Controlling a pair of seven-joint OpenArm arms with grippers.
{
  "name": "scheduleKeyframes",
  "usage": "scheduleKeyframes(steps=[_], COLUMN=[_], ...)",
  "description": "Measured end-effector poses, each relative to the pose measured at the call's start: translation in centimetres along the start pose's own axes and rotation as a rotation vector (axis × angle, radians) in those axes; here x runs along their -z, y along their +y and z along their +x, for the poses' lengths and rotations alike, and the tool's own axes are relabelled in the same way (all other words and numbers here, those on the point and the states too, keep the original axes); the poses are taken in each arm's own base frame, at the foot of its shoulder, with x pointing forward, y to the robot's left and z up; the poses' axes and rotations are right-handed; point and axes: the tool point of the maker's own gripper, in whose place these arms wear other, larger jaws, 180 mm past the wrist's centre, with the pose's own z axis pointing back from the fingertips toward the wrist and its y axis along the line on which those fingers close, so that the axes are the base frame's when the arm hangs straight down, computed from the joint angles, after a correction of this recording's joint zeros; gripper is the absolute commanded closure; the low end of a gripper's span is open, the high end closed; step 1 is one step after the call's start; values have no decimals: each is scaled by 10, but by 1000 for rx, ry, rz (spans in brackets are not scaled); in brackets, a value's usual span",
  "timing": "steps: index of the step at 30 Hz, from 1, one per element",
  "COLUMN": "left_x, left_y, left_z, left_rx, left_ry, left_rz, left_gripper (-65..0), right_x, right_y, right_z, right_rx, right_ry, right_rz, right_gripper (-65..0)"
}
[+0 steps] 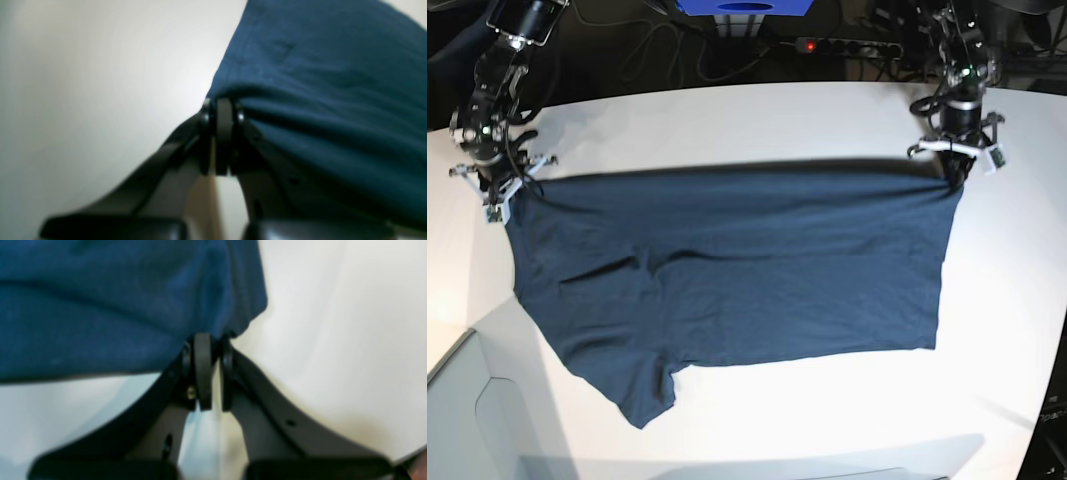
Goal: Fold the T-shirt properly
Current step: 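Drag the folded shirt back toward the robot with both grippers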
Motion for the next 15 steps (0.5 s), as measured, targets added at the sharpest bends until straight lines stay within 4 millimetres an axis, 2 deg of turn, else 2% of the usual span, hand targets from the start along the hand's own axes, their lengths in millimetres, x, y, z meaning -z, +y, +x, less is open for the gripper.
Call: scheduleKeyframes(steps=[3, 8, 9, 15], left_x=[-10, -25, -29, -46], left_y=[4, 15, 17, 28], left_z=[-14, -33, -38, -56], left_rx=[0, 16, 19, 38], left_ry=[36, 88, 101, 159], left_rz=[11, 29, 32, 50], left_gripper=[0, 0, 0, 0], right_x=[-10, -24, -26, -42], right_y=[-1, 2, 3, 17], right_z=[-15, -29, -37, -56], right_rx=[-32, -57, -55, -21], right_ry=[36, 39, 57, 65], right_rz=[-14, -14, -12, 36], right_gripper=[-1, -1, -1, -1])
